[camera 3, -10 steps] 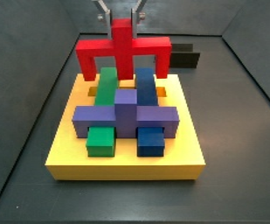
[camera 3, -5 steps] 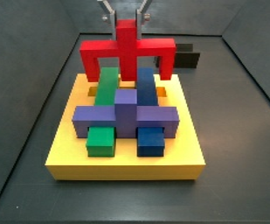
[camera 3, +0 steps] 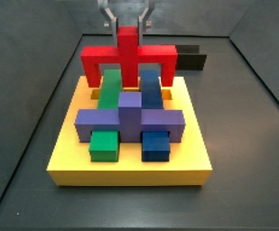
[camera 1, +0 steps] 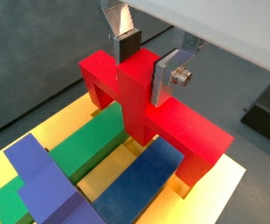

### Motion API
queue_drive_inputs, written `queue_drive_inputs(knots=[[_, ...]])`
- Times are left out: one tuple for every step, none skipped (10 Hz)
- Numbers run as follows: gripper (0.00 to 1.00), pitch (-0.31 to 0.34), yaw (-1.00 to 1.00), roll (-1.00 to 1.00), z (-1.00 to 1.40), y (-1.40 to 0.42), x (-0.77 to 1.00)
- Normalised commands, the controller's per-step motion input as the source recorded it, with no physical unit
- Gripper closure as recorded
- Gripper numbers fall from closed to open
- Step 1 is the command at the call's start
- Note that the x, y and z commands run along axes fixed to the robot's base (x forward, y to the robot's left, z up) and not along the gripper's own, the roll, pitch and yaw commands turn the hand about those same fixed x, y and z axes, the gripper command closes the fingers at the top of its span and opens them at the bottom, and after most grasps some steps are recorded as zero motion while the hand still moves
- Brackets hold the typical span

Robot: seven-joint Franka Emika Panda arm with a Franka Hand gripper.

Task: Pick up the red object. Move up. Move to above the board. Insert the red object.
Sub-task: Insert the red object.

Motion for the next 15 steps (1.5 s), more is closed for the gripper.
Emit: queue_drive_inputs(knots=[[1.00,-0.001,0.00,0.00,-0.34,0.05,0.00],[1.00,0.000,0.00,0.00,-0.27,0.03,0.00],[1.00,0.000,0.00,0.00,-0.21,0.01,0.00],[1.00,0.010,0.00,0.00,-0.09,0.00,0.08],[1.00,0.007,0.00,0.00,-0.05,0.00,0.07],[1.00,0.007,-0.04,-0.02,-0.05,0.00,0.09],[1.00,0.000,-0.07,-0.01,-0.10,0.00,0.11],[1.00,0.000,-0.06,-0.06,-0.06,0.00,0.12],[1.00,0.000,-0.07,-0.06,-0.09,-0.03,0.17],[1.00,0.000,-0.11,-0.06,-0.13,0.00,0.20],[1.00,0.000,-0.04,-0.05,-0.20,0.00,0.04],[1.00,0.000,-0.02,-0.08,-0.15,0.00,0.00],[1.00,0.000,-0.05,-0.08,-0.21,0.03,0.00],[1.00,-0.006,-0.06,-0.09,-0.14,0.07,-0.15],[1.00,0.000,0.00,-0.08,-0.03,0.00,-0.13]])
